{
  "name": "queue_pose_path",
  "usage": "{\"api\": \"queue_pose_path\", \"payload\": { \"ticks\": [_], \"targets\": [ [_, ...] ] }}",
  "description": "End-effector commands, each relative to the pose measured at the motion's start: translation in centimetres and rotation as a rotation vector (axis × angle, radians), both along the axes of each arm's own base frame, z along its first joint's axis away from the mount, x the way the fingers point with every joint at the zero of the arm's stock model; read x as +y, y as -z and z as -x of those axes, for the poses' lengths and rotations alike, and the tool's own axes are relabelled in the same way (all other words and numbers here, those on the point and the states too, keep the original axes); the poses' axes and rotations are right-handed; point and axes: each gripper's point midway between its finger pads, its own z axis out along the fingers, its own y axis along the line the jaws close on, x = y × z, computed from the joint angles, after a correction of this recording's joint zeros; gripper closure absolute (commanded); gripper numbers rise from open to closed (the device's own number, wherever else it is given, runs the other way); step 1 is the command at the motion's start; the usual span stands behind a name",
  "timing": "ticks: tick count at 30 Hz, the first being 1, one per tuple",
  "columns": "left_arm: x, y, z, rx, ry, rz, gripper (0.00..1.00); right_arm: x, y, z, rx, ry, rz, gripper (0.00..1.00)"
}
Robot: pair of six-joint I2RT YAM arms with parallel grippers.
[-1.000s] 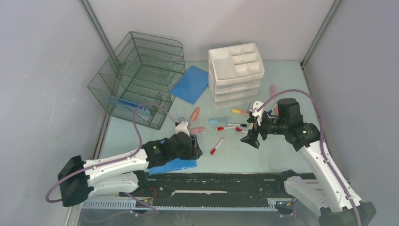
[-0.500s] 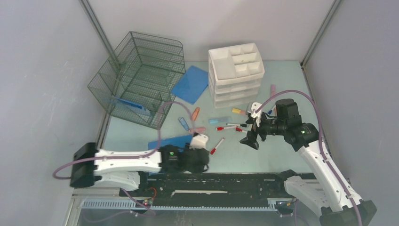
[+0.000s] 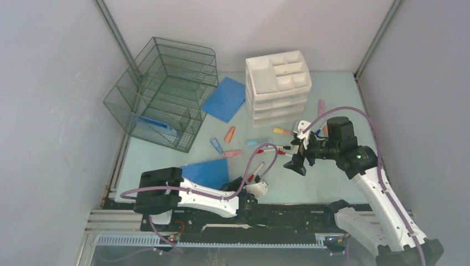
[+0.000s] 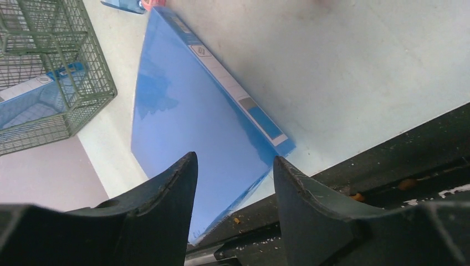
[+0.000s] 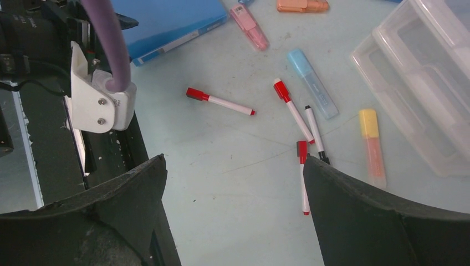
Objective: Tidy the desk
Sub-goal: Pick up the folder from the corner of the board.
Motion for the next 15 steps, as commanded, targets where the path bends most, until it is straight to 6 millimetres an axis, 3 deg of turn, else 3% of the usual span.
{"api": "queue_pose_path", "payload": {
  "ticks": [1, 10, 15],
  "targets": [
    [0.2, -1.3, -0.7, -0.081, 0.004, 0.014, 0.41, -0.1, -0.9, -0.1, -0.051, -0.007, -0.015, 0.0],
    [0.4, -1.0, 1.6, -0.019, 0.007, 0.042, 0.43, -0.5, -0.7, -0.4, -0.045, 0.013, -0.008, 0.0],
    [1.6, -0.1, 1.5, -0.024, 0.005, -0.009, 0.44, -0.7, -0.7, -0.6, -0.042, 0.023, -0.01, 0.0]
  ]
}}
